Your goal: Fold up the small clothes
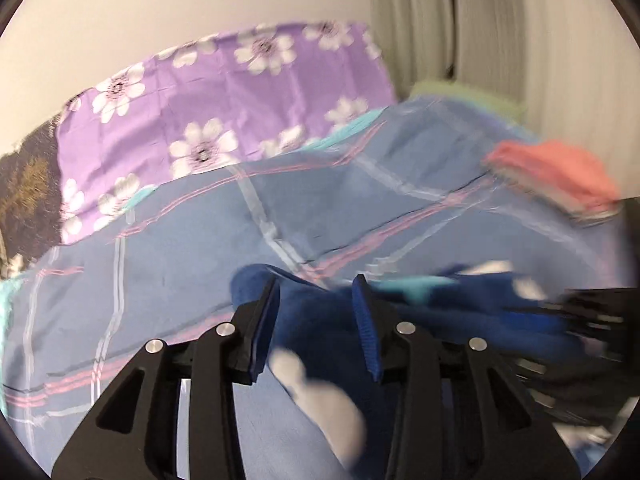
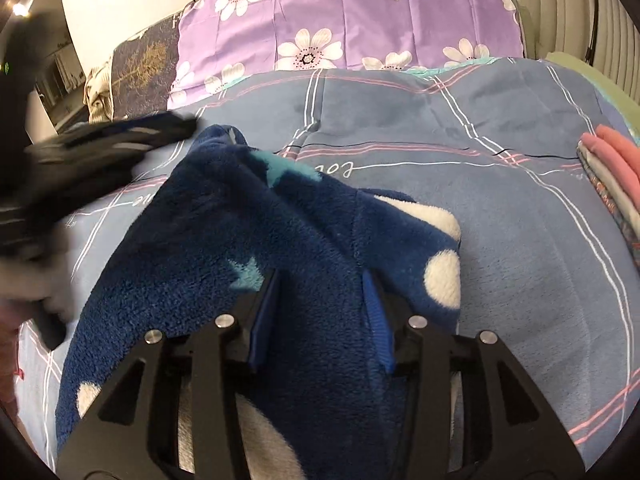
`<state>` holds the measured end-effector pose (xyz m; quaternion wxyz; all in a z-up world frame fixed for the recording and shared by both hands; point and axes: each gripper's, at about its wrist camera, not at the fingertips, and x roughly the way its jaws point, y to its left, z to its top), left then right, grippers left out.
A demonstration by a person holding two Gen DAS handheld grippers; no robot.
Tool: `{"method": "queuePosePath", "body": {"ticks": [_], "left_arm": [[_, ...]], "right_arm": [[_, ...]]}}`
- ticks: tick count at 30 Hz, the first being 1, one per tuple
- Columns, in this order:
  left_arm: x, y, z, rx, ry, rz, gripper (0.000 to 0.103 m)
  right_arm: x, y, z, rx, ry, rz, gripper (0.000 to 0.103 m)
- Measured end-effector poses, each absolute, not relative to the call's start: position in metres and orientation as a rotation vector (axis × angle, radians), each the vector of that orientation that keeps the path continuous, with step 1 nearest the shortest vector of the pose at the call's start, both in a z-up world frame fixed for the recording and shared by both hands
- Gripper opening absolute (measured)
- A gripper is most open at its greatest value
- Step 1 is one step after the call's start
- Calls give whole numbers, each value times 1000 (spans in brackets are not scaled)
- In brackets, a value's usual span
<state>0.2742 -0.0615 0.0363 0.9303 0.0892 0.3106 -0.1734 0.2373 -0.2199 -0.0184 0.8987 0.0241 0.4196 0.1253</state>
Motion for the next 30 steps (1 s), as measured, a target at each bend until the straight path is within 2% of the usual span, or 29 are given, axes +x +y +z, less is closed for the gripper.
{"method": "queuePosePath", "body": {"ticks": [2,5,11,16,24,30], "left_arm": [[245,-60,42,154,660,-421,51],[206,-64,30,150,698,-492,60],[179,-79,-16,237,728,-458,60],[181,-79,-14,237,759,-460,60],[179,-79,-15,225,741,-450,60],[177,-77,-17,211,733,-450,60]], "right_arm": [[239,-221,-18,50,867,258,43],[236,-228,-15,87,846,275,44],[173,-249,20,198,747,221,44],[95,-259,25,170,713,224,70],[32,-305,-26,553,885,168,75],[33,-300,-56,810,1002,241,80]]}}
